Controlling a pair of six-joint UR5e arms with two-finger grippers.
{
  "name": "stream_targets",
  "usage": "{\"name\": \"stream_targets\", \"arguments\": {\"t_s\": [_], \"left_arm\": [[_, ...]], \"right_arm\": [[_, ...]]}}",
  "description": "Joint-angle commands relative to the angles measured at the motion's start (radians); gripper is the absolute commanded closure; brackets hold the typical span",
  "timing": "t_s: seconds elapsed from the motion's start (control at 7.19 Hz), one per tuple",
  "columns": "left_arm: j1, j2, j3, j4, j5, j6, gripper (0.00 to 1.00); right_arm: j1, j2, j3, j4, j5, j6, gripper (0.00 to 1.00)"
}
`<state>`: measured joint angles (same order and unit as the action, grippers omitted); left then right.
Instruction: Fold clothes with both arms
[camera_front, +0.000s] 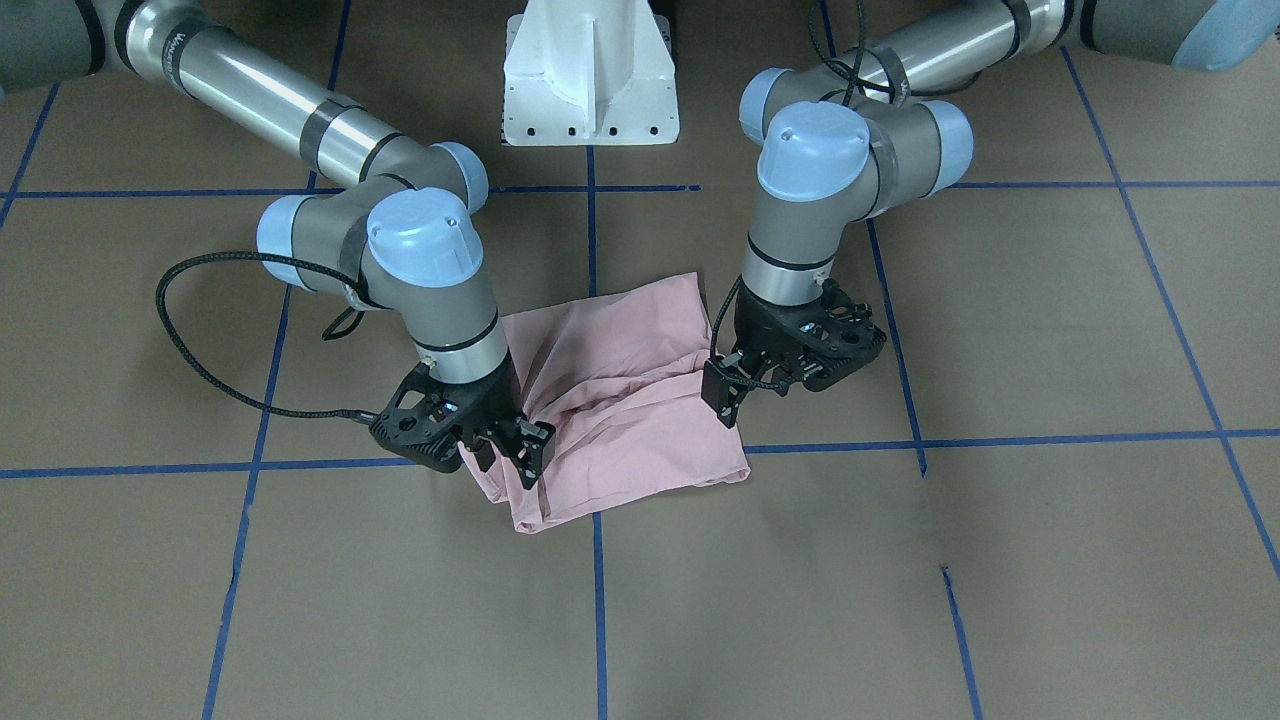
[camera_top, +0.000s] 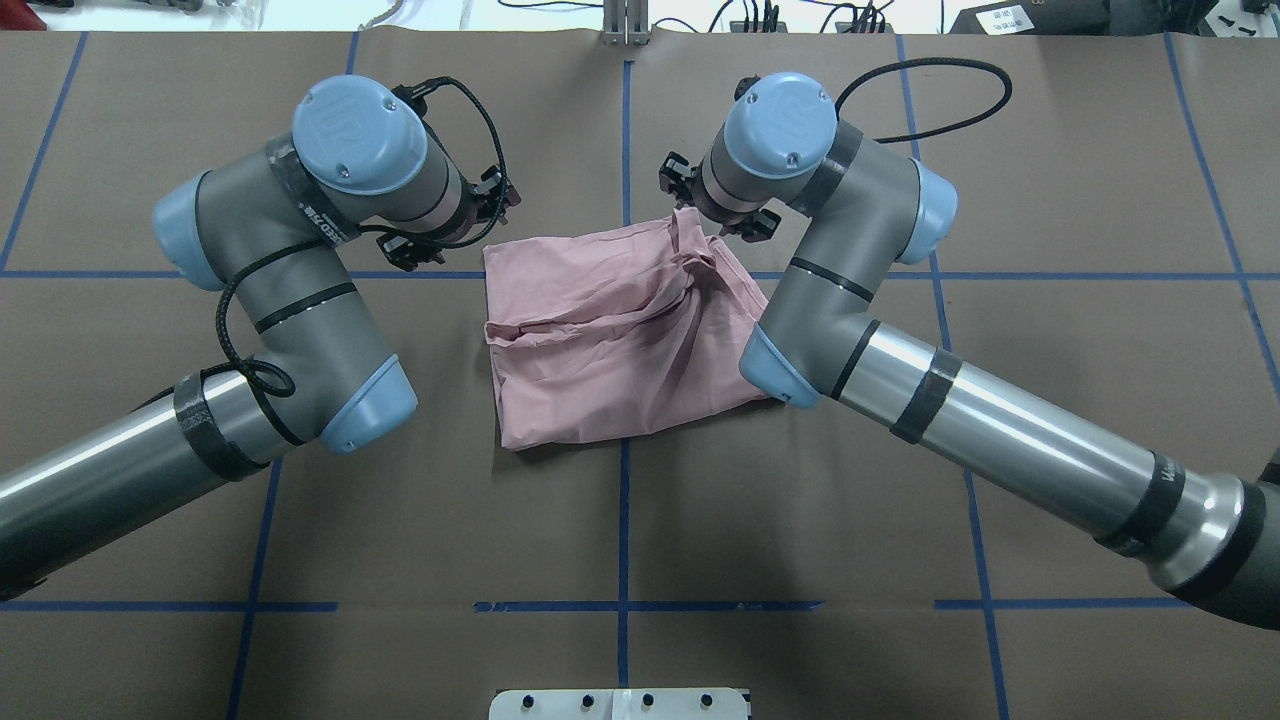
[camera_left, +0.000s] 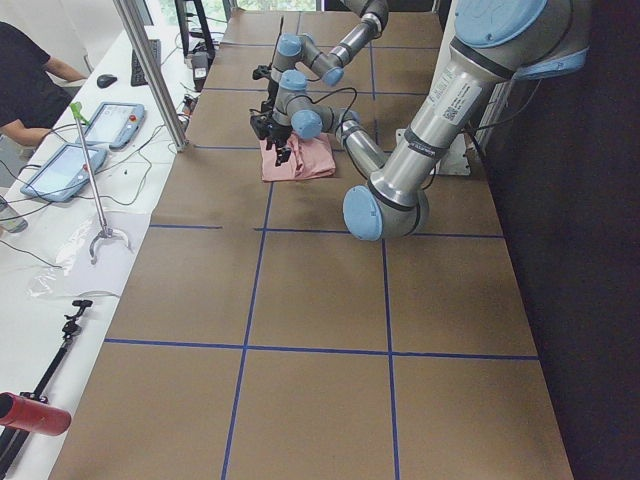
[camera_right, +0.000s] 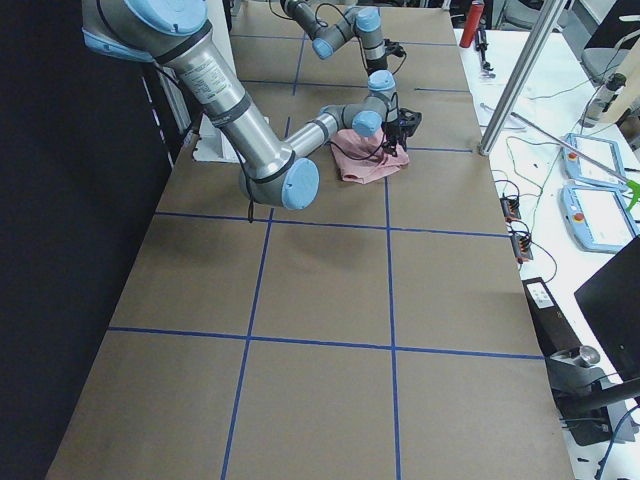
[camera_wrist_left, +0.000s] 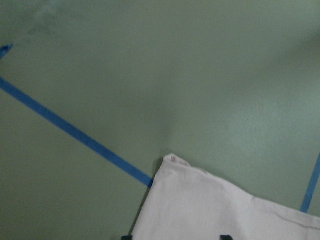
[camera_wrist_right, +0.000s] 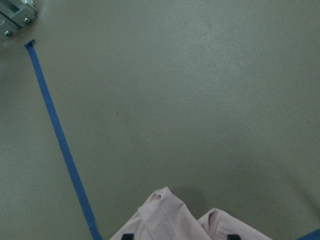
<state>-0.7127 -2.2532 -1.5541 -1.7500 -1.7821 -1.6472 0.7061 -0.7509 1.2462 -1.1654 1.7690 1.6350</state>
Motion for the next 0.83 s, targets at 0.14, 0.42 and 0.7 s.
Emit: {"name": "stream_targets", "arguments": {"t_s": [0.14,0.42,0.7], "left_arm": [[-0.040,0.007,-0.018,0.003,-0.098,0.015,0.00],[-0.031,0.004,-0.020,-0.002,-0.099,-0.020,0.00],[-0.050,0.015,-0.023,0.001,-0.112,0.012,0.00]], "right_arm": [[0.055,0.028,-0.047,0.007,0.067,-0.042,0.00],[0.116,0.027,-0.047,-0.008,0.140,-0.175,0.00],[0.243,0.013,-0.045,-0.061,0.290,-0.349,0.00]]}}
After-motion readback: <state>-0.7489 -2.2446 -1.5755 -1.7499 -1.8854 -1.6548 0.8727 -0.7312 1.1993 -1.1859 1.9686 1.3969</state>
